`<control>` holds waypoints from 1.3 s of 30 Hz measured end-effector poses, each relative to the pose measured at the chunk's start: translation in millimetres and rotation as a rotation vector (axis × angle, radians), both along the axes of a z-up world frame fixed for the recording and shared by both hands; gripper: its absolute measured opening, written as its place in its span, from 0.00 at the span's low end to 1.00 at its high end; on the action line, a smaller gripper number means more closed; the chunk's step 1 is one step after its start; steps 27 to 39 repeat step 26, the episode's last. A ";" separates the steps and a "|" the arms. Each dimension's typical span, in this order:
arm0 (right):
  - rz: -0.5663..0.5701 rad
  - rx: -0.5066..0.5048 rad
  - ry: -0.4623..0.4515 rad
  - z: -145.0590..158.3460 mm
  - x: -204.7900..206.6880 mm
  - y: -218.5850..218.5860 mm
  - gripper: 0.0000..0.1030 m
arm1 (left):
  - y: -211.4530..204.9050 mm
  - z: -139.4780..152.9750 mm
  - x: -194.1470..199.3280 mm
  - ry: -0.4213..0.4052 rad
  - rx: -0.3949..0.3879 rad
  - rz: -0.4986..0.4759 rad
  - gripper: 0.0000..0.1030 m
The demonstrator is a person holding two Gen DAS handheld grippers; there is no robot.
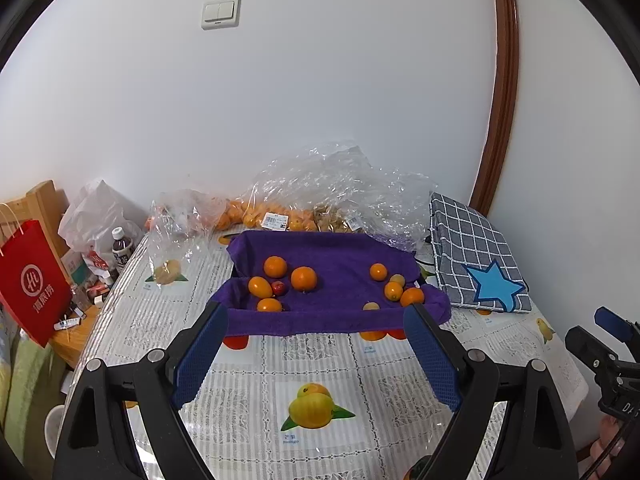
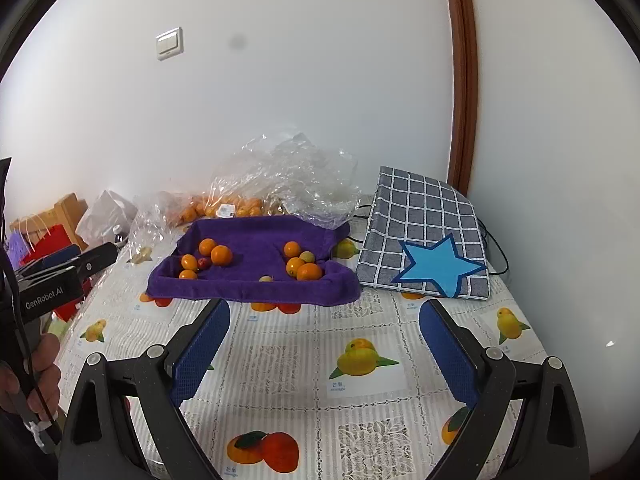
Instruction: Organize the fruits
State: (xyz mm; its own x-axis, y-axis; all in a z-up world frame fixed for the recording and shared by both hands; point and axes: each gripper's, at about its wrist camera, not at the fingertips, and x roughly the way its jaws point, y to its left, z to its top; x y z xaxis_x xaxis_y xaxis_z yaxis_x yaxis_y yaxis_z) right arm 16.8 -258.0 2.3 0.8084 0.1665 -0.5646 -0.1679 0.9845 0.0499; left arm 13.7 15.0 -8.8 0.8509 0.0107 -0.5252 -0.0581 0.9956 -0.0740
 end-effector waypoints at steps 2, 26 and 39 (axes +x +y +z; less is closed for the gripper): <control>0.002 -0.003 -0.004 0.6 -0.4 0.1 0.92 | 0.0 0.0 0.2 -0.002 0.004 -0.002 0.86; 0.040 -0.002 -0.026 -0.2 -2.3 11.5 0.92 | 4.9 -5.4 4.3 -0.011 -0.009 0.008 0.88; 0.040 -0.002 -0.026 -0.2 -2.3 11.5 0.92 | 4.9 -5.4 4.3 -0.011 -0.009 0.008 0.88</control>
